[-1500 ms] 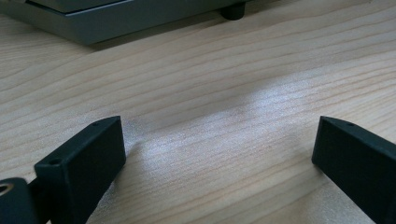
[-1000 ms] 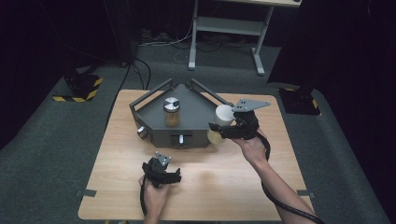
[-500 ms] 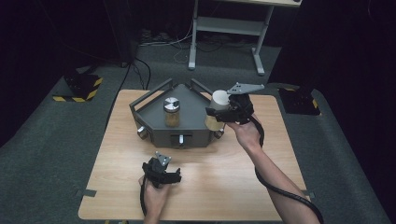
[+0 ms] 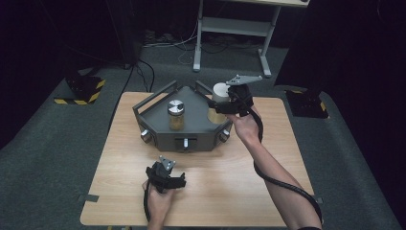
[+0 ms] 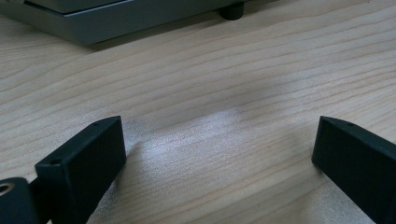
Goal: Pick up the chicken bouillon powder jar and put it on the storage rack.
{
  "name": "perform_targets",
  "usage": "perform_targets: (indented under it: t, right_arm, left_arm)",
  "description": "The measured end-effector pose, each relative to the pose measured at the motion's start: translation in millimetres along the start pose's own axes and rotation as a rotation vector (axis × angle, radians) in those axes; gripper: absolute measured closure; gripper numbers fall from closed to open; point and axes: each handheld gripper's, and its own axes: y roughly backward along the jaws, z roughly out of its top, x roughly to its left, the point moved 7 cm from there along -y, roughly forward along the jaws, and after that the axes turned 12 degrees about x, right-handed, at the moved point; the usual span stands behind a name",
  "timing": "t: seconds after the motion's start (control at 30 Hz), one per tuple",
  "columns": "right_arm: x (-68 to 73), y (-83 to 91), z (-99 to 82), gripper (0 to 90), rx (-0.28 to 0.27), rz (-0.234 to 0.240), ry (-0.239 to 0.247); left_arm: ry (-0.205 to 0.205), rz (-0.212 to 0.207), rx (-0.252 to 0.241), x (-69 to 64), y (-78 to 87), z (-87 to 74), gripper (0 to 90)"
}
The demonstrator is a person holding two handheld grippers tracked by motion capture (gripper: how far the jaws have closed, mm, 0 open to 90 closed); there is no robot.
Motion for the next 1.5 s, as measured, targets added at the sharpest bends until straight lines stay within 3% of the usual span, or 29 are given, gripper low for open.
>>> perform_targets:
  t: [0.5, 1.5]
  right_arm:
    - [-3.0, -21.7, 6.3, 35.1, 0.036, -0.014, -0.043]
    - [-4.3, -50.1, 1.4, 35.1, 0.104, -0.013, -0.073]
  left_arm:
    - [0.000, -0.003, -0.002, 0.0, 0.0, -0.2, 2.8]
    - [0.007, -0.013, -0.008, 1.9, 0.3, -1.0, 3.2]
